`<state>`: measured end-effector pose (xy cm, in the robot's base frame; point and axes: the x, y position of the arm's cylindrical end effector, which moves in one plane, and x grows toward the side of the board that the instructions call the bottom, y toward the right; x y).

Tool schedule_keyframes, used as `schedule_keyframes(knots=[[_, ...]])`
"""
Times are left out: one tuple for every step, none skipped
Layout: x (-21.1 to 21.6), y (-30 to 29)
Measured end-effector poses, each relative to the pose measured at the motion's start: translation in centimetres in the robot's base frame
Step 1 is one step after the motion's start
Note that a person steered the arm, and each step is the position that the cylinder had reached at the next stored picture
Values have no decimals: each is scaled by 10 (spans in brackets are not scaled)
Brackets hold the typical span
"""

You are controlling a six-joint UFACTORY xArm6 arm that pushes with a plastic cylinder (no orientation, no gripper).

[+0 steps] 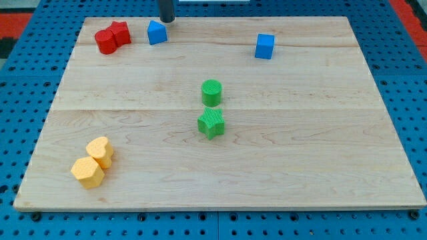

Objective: Place the cube above the green circle

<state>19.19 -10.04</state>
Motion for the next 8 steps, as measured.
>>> schedule_keyframes(knots=[[-1,-15],[21,-40],[56,10],[56,6],[45,-6],[42,51],[40,123],[30,151]])
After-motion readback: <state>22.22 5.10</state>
